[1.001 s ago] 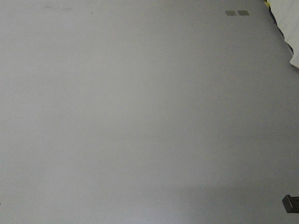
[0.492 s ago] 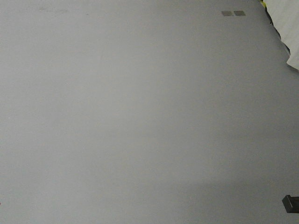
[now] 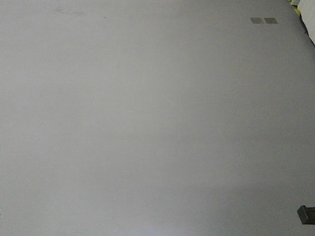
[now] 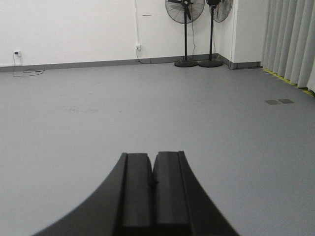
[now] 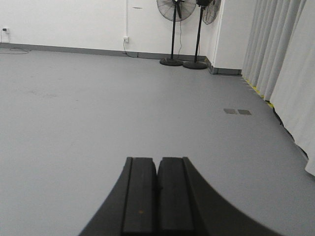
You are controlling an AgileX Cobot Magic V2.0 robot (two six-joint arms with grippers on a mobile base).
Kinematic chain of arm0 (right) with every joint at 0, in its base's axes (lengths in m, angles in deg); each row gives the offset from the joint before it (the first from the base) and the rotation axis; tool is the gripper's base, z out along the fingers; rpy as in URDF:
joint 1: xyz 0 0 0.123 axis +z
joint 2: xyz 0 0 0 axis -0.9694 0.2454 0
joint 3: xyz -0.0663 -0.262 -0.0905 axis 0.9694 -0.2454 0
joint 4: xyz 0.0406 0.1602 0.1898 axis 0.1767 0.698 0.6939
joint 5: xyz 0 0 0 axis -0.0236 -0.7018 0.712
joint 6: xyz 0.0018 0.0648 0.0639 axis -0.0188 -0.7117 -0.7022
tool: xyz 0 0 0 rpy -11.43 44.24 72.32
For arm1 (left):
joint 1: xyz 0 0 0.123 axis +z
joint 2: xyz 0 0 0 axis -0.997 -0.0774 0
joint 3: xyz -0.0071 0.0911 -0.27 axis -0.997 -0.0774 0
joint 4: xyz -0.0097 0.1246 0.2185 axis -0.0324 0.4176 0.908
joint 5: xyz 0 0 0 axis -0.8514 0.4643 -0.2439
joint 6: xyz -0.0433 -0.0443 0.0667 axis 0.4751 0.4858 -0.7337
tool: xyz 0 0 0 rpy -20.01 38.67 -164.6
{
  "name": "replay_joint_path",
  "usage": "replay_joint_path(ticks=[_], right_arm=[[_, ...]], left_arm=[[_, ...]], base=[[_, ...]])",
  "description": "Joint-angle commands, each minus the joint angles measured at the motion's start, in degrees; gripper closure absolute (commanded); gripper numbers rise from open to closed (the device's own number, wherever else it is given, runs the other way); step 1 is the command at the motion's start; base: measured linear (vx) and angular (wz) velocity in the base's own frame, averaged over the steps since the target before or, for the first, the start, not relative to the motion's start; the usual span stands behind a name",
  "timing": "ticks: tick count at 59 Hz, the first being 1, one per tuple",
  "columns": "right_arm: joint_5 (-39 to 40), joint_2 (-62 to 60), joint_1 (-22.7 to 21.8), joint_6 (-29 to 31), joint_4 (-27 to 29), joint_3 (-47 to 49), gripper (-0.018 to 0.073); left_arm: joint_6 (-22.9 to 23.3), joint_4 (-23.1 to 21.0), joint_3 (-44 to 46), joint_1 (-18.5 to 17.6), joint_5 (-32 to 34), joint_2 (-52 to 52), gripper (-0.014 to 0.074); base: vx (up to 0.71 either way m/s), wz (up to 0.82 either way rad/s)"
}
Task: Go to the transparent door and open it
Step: 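Drive the base forward across the grey floor toward the glass door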
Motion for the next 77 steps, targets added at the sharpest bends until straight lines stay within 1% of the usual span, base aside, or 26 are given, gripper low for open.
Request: replay_joint_path(ticks=[1,30,55,77], right_arm=[[4.97,-0.61,-0.33,-0.06,0.11,-0.65,0.0567],[4.97,-0.61,-0.25,-0.06,0.11,-0.65,0.0567],[4.97,-0.61,-0.25,-0.06,0.11,-0.65,0.0567],[4.97,-0.61,-0.25,-0.06,0.11,-0.65,0.0567]], left_arm=[[0.5,-0.48,-1.74,-0.52,4.63,0.69,0.0602],[0.5,-0.48,-1.74,-0.52,4.63,0.69,0.0602],[0.5,-0.48,-1.74,-0.52,4.63,0.69,0.0602],[0.5,-0.48,-1.74,-0.52,4.63,0.69,0.0602]], base=[[0.22,0.09],[0.25,-0.02],[0.38,-0.03],[0.47,0.21]])
